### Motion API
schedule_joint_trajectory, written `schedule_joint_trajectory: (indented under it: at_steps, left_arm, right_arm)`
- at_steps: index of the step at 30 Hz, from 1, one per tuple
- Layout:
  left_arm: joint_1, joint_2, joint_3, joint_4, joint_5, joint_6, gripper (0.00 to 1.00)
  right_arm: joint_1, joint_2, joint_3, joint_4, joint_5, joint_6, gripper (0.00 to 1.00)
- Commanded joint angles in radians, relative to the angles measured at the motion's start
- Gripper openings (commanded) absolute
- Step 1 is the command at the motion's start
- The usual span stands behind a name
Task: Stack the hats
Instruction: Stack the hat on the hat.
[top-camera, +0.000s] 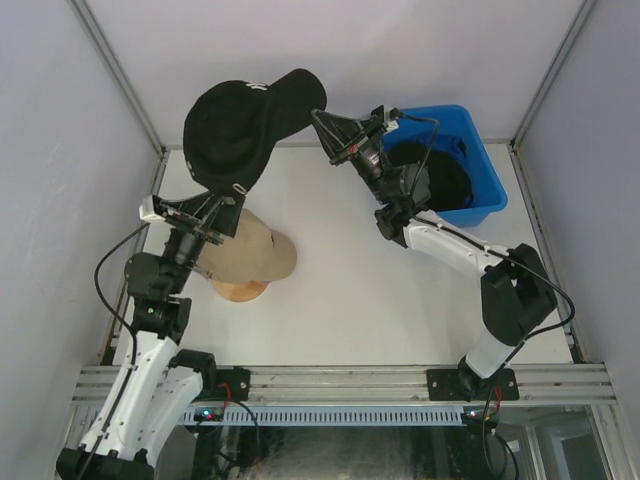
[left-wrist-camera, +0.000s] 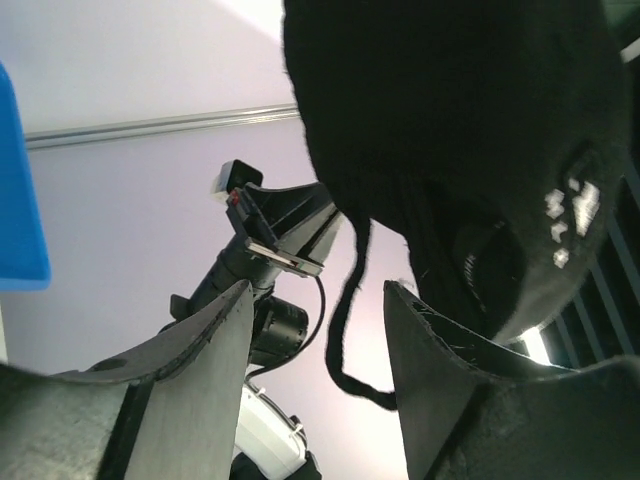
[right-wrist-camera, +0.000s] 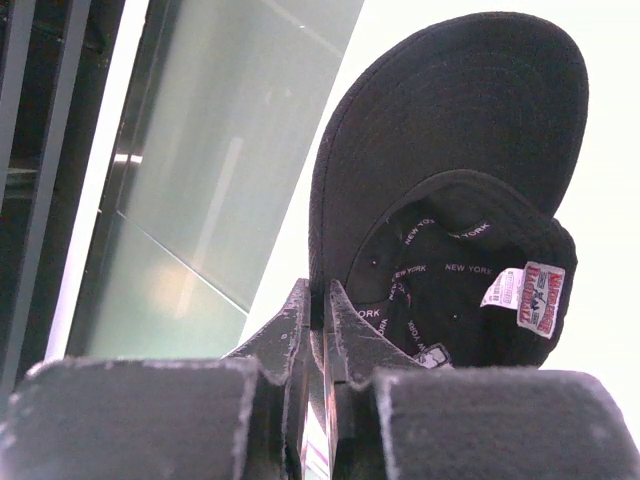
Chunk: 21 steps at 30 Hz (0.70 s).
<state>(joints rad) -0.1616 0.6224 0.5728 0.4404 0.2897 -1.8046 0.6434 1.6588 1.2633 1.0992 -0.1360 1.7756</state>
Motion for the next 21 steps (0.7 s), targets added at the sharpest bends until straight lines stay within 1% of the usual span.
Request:
schedule_joint_trajectory:
  at_steps: [1,3,5,9,10,11,15,18,21]
  left_arm:
    - [-0.006,0.022,0.077,0.015,0.042,0.041,0.59]
    - [-0.005,0.029,0.085,0.016,0.036,0.047,0.58]
    - [0.002,0.035,0.098,0.009,0.033,0.059,0.50]
    - [0.043,0.024,0.131,-0.070,0.054,0.122,0.10]
    - [0.063,0.007,0.136,-0.117,0.057,0.140,0.03]
    - [0.090,-0.012,0.142,-0.169,0.064,0.163,0.00]
    - [0.213,-0.065,0.195,-0.424,0.120,0.291,0.00]
    - [0.234,-0.071,0.276,-0.637,0.094,0.458,0.00]
    - [0.235,-0.060,0.369,-0.850,0.012,0.654,0.00]
  right_arm:
    - [0.018,0.002,0.054,0.089,0.015,0.036,0.00]
    - [0.023,0.008,0.057,0.091,0.012,0.040,0.00]
    - [0.030,0.019,0.056,0.099,0.007,0.048,0.00]
    - [0.038,0.041,0.031,0.130,0.006,0.060,0.00]
    - [0.036,0.044,0.017,0.137,0.006,0.061,0.00]
    - [0.033,0.045,0.008,0.144,0.005,0.059,0.00]
    - [0.020,0.047,-0.023,0.156,-0.016,0.037,0.00]
    - [0.018,0.055,-0.052,0.167,-0.033,0.012,0.00]
    - [0.013,0.058,-0.097,0.186,-0.049,-0.021,0.00]
